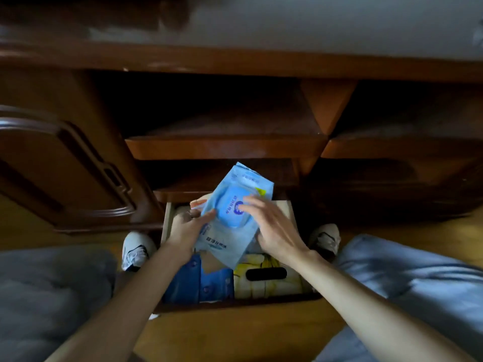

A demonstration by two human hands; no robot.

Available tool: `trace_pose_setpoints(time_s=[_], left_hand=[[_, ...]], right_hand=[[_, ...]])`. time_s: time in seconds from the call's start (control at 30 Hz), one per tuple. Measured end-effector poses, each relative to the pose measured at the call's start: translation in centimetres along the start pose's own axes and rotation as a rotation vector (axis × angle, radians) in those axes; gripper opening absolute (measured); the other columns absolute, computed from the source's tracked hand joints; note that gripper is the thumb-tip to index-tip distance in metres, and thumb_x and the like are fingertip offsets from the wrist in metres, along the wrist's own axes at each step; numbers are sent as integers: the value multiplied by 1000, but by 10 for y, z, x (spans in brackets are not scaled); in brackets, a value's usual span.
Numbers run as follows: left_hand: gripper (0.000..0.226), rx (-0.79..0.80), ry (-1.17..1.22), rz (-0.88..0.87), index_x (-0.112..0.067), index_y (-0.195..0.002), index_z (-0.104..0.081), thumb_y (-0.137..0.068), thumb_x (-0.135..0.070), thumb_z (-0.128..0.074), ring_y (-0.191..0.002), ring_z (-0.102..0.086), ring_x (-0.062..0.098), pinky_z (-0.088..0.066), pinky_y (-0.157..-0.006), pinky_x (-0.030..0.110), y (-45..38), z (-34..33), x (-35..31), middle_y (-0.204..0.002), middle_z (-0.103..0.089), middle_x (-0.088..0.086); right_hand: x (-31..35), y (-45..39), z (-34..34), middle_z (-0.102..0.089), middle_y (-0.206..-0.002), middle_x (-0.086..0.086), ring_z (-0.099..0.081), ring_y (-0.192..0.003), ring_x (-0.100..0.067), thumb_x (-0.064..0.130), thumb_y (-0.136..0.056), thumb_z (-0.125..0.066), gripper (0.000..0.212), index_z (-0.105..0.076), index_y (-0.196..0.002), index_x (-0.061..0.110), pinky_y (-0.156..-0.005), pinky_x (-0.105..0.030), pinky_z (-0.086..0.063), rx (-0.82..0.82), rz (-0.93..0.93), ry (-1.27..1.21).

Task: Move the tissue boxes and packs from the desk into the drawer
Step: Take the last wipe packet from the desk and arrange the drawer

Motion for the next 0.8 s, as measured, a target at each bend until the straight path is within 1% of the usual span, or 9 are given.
trace_pose_setpoints(time_s=[0.07, 0.1, 0.2, 0.27, 0.4, 0.53, 0.63, 0.7, 0.8], left_hand=[[15, -106, -36, -43, -4, -93, -74, -84, -15, -81, -60, -74, 18, -55, -48, 26, -8, 21, 4, -82, -78, 14], [15, -163, -38, -59, -5, -93, -74, -84, -15, -81, -61, -74, 18, -55, -48, 26, -11, 30, 5, -81, -78, 11], [20, -259, -27, -63, -7, -102, -75, -85, -17, -80, -67, -74, 20, -57, -55, 29, -20, 50, 15, -81, -78, 8], [16, -288, -47, -63, -13, -100, -75, -86, -20, -79, -61, -73, 13, -55, -50, 25, -24, 54, 21, -71, -76, 0], [13, -280, -62, -87, -32, -96, -74, -88, -21, -77, -62, -74, 9, -55, -48, 24, -25, 55, 25, -72, -77, -7], [16, -286, -85, -74, -34, -100, -74, -89, -22, -76, -68, -74, 8, -57, -52, 24, -28, 59, 29, -77, -77, -9], [24, -285, -67, -68, -26, -115, -73, -91, -20, -74, -79, -76, 16, -61, -61, 31, -31, 59, 32, -91, -78, 1], [25, -279, -46, -68, -24, -117, -72, -92, -19, -73, -77, -76, 16, -60, -57, 30, -32, 57, 33, -93, -78, 2], [27, -267, -36, -91, -22, -119, -70, -93, -18, -72, -76, -76, 15, -58, -55, 26, -33, 53, 32, -94, -78, 3]], right_hand=[[-37, 5, -11, -51, -148, -12, -45, -141, -27, 10, -83, -68, 60, -53, -141, 5, -119, -34, -34, -22, -231, 15], [-60, 10, -22, -51, -147, -12, -45, -139, -27, 10, -83, -72, 64, -52, -143, 7, -116, -38, -38, 46, -359, 18], [-111, 35, -73, -52, -148, -6, -49, -136, -25, 25, -96, -64, 54, -48, -146, 18, -107, -38, -46, 518, -619, 56], [-129, 45, -100, -54, -148, -5, -51, -134, -24, 30, -97, -61, 52, -46, -147, 22, -105, -39, -46, 711, -628, 122], [-148, 38, -137, -40, -159, -6, -41, -144, -26, 33, -96, -65, 73, -29, -157, 20, -111, -43, -39, 813, -654, 175], [-166, 37, -171, -33, -163, -11, -35, -148, -31, 34, -91, -70, 93, -14, -163, 22, -117, -46, -33, 938, -665, 167], [-173, 31, -179, -39, -159, -11, -36, -145, -33, 46, -84, -76, 93, -28, -159, 21, -116, -46, -28, 982, -568, 327], [-174, 24, -178, -49, -147, -10, -41, -136, -33, 53, -81, -77, 77, -48, -145, 23, -110, -45, -33, 999, -508, 381], [-174, 17, -167, -54, -137, -7, -46, -129, -31, 48, -87, -74, 56, -55, -135, 25, -101, -42, -41, 932, -526, 289]])
Point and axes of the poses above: each hand's wrist, its own y-axis away from the middle knuckle, its own z-axis out of the back of the hand, x = y × z, the point moved 7 cm from there along -y, towards the middle knuckle
